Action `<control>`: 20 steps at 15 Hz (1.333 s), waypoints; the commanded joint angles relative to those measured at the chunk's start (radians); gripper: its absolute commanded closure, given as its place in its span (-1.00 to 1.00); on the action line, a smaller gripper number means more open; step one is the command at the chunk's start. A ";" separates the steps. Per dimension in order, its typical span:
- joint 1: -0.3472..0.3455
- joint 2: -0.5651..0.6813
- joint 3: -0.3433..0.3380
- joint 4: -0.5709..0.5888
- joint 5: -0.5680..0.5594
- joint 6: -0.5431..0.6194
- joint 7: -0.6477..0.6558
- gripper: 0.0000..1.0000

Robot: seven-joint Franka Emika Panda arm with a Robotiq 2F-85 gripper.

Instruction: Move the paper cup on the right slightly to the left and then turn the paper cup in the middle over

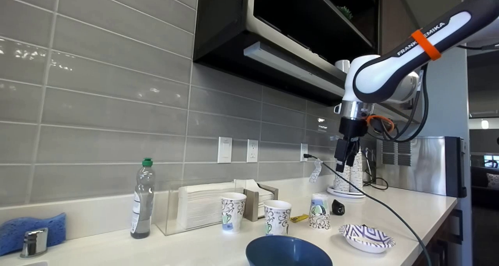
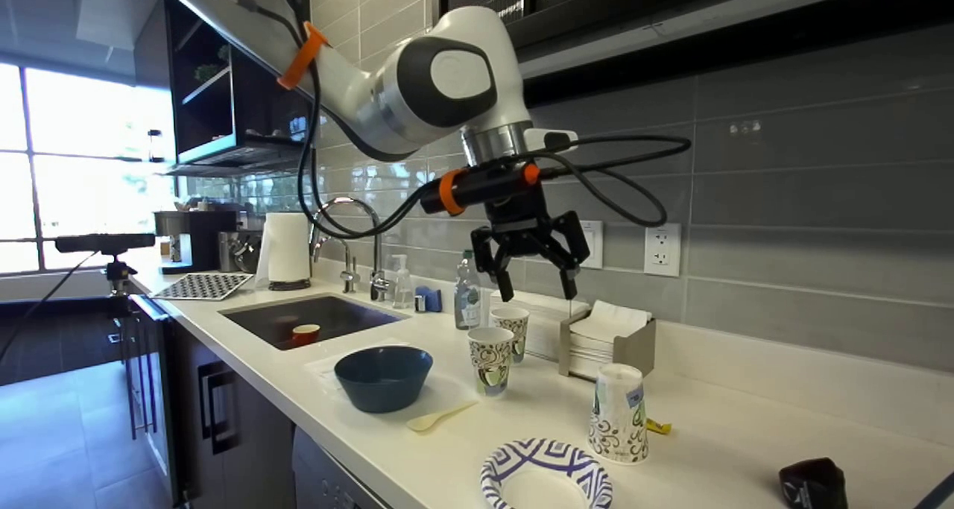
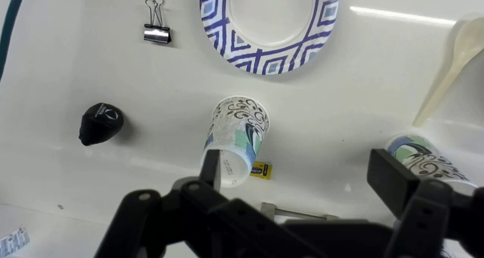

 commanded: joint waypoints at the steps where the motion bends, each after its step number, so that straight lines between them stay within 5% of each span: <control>1: -0.001 0.132 -0.016 0.134 0.042 -0.062 -0.052 -1.00; 12: -0.043 0.377 -0.005 0.341 0.159 -0.064 -0.163 -1.00; 20: -0.055 0.394 -0.002 0.326 0.133 -0.002 -0.161 -1.00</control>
